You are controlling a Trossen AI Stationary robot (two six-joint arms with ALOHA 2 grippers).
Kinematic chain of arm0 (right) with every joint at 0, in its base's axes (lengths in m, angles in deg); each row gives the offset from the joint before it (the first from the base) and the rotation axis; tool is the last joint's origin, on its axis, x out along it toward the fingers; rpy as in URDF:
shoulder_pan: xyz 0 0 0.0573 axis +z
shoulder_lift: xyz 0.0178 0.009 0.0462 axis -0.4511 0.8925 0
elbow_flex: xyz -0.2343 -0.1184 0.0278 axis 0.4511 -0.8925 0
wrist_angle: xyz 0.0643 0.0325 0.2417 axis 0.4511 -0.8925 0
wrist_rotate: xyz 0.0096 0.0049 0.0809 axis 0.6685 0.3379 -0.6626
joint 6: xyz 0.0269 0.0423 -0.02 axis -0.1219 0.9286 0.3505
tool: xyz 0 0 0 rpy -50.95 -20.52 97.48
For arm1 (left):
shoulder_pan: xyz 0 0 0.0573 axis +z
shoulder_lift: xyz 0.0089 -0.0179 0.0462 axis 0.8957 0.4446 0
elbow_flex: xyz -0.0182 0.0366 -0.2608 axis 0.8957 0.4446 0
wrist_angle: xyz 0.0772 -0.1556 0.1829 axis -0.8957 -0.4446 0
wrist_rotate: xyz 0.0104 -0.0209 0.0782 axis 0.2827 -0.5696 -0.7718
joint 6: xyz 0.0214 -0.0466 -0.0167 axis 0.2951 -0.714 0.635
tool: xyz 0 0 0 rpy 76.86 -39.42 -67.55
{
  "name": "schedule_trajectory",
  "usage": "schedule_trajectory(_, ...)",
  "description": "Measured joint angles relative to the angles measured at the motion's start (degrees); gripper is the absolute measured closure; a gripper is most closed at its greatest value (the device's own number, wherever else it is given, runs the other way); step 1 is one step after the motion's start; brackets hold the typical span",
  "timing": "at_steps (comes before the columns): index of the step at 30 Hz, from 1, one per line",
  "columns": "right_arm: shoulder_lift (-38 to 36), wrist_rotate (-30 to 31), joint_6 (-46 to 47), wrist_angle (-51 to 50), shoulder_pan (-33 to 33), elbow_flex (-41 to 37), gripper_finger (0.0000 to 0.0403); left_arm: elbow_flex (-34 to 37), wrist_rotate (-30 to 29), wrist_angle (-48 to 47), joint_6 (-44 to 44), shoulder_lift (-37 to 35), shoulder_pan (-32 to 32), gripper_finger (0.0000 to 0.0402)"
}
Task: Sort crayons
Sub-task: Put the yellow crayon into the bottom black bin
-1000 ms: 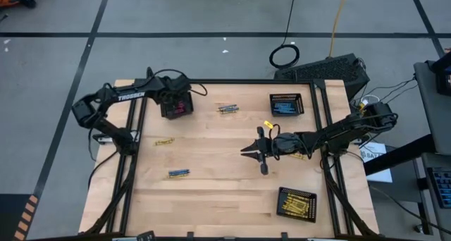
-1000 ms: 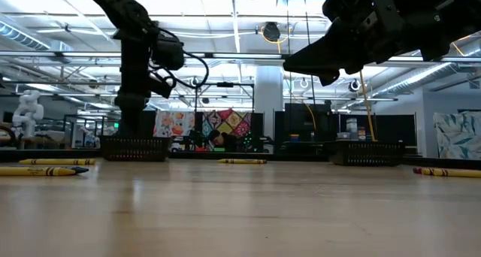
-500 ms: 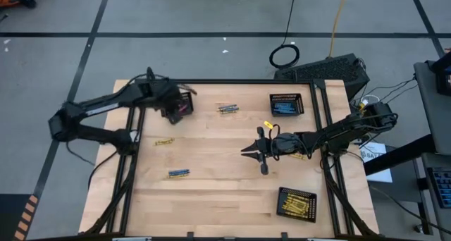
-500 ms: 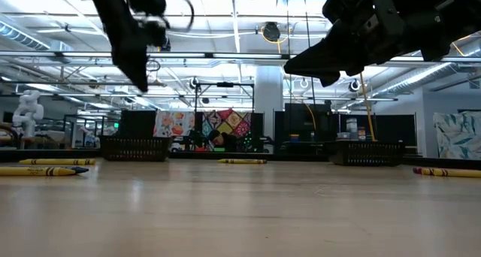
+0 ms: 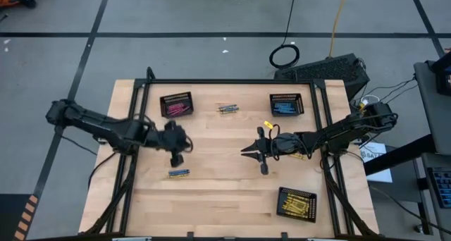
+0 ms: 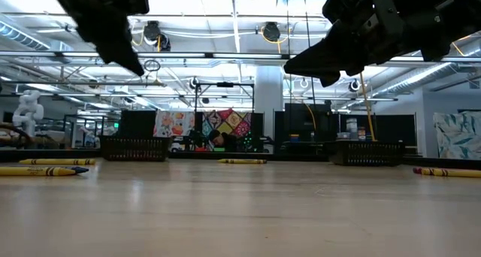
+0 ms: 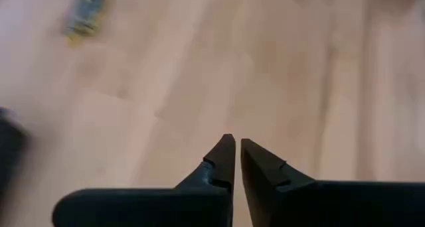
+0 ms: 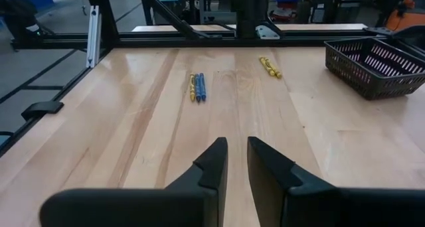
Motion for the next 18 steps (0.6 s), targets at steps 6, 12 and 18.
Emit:
schedule_trajectory(6,0.0,0.3,-2.4,0.2,-0.1,0.0,0.0360,5.5,6.6,13.4,-11.5,4.8,-7.4,0.0387)
schedule_trajectory(12,0.0,0.3,-2.5,0.5,-0.1,0.0,0.0360,6.5,15.2,16.0,-12.3,11.1,-10.4,0.0374)
schedule_trajectory(18,0.0,0.3,-2.4,0.5,-0.1,0.0,0.0360,6.5,29.2,11.4,-22.0,12.8,-13.6,0.0331)
